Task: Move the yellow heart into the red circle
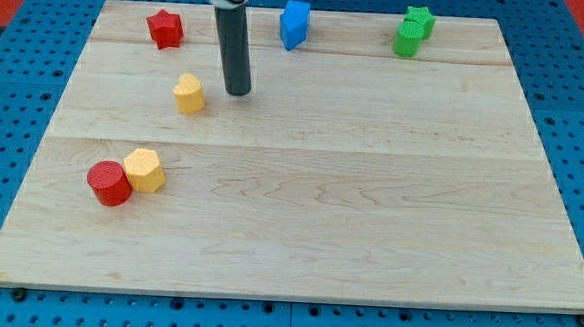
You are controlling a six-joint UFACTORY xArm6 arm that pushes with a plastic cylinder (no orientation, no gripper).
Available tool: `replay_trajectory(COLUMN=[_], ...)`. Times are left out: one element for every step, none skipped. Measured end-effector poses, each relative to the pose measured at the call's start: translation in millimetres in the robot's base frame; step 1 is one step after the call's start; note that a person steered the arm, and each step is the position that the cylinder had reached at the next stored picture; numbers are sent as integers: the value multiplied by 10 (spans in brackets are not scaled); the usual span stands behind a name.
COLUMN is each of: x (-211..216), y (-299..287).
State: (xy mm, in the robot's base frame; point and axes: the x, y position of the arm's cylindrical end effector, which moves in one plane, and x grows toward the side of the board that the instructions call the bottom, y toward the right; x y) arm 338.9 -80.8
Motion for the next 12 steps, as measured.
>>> replay_trajectory(x=[151,454,486,248,510,543,741,662,904,1200,973,787], y=[-351,-610,-1074,-1184,-1190,-1103,-1464,-1483,-1264,-1221,-1231,-1230])
